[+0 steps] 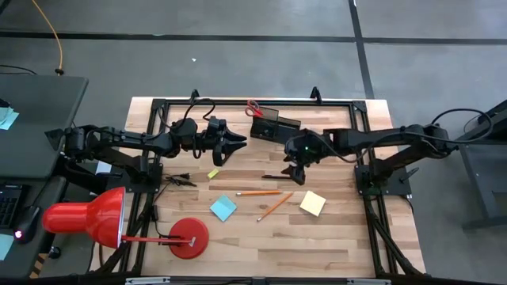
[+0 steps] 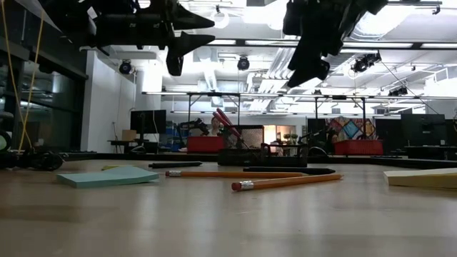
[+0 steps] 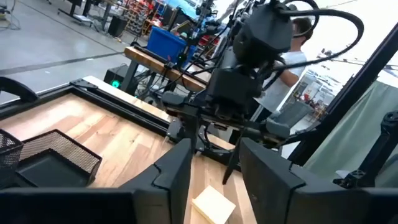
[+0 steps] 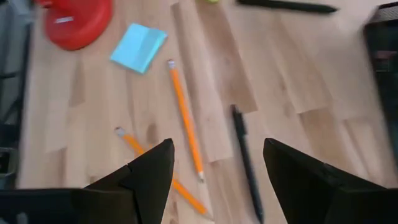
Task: Pick and place office supplies into organizer
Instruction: Put the right black pen in the black desk organizer
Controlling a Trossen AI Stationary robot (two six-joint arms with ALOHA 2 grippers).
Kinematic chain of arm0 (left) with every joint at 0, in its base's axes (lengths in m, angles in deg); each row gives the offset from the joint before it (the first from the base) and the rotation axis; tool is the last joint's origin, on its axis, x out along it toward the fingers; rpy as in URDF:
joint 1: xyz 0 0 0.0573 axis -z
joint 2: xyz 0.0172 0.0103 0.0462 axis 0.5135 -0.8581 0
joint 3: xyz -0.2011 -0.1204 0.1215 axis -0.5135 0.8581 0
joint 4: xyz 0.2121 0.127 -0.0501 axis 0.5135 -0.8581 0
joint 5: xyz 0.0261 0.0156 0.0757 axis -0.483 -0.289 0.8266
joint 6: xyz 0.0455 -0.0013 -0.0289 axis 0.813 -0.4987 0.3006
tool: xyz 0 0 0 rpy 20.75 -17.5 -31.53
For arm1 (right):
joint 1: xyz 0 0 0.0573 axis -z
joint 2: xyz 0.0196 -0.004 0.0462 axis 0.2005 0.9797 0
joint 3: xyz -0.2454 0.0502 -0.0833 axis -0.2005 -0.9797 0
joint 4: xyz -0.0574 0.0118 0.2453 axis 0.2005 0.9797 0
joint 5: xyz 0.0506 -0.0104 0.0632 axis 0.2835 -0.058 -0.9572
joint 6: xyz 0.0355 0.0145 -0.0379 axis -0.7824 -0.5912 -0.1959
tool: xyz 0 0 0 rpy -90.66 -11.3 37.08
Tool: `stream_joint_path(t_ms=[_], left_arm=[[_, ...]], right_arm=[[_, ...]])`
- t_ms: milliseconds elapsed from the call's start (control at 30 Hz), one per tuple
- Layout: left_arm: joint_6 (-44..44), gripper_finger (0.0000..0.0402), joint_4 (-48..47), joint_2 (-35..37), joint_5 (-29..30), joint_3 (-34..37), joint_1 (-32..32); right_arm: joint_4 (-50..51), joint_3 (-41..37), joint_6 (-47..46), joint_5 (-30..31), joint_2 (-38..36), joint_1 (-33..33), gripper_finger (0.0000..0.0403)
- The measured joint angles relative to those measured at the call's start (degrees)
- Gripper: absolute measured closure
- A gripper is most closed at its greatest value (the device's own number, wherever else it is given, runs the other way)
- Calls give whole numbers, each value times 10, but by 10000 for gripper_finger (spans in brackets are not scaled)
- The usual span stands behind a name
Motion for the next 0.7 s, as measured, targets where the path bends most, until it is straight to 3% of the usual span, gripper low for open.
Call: stream_joint_path(t_ms=[267,500,600,700], left_arm=[[51,286,-53,0,-15,0,0],[45,291,-60,4,-12,0,-11],[36,300,-70,32,1,0,-45],[66,314,-143,87,2,0,-96]], right_arm=[[19,0,-129,130,2,-34,160],[26,0,-199,150,3,-38,160],[29,0,-215,151,3,-38,160],[31,0,-215,155,3,-38,160]])
